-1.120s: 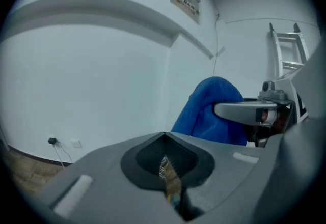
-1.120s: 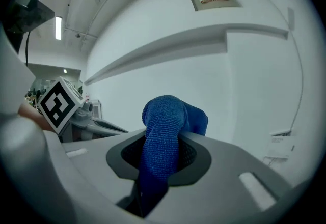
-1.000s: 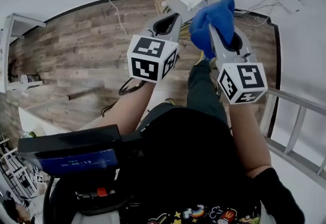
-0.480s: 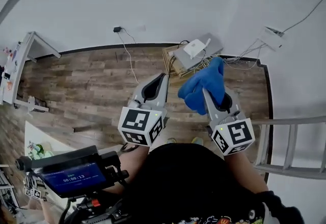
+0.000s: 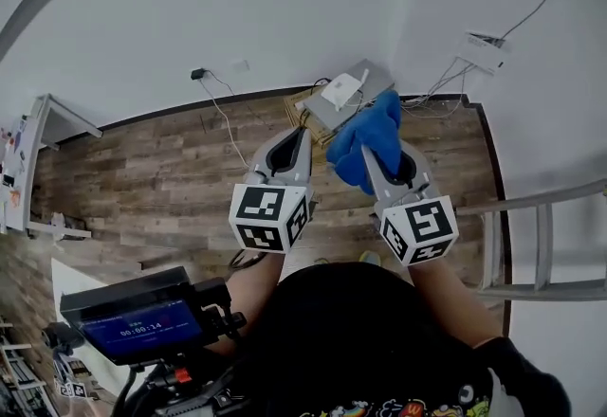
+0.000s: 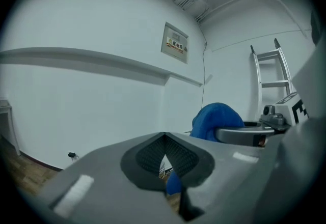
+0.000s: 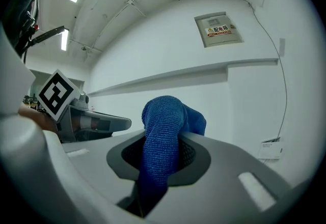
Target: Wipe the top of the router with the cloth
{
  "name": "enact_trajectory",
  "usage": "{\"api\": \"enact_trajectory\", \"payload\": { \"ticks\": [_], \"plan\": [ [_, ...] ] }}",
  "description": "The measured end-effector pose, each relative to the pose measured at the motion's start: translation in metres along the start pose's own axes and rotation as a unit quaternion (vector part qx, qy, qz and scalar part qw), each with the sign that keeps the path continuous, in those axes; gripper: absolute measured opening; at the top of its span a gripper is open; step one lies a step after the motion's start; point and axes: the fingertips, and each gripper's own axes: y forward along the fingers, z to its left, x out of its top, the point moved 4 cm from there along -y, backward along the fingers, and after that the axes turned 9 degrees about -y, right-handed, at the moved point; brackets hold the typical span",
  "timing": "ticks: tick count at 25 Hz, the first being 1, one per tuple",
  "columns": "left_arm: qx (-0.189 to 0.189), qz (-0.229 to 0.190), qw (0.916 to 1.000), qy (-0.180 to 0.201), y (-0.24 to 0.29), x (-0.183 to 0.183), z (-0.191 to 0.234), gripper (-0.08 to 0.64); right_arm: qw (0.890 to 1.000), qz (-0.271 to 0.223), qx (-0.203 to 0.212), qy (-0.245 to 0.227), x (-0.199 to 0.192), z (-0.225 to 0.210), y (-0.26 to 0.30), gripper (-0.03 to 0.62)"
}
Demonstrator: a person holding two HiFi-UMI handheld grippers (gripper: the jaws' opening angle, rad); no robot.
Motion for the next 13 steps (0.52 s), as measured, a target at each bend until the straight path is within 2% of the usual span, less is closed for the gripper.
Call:
{"api": "enact_trajectory", "payload": {
  "ticks": [8,13],
  "plan": [
    [-0.014,0.016,0.9997,0.012,0.009,0.0,-0.019,0.0,1.0,0.013,-0.006,0.011,0.0,-0.007,-0.006,0.1],
    [-0.036,0.013,0.9992,0.011,0.026,0.004,-0.025,0.0,0.999,0.012,-0.028,0.01,0.003,-0.026,-0.008,0.1]
  ]
}}
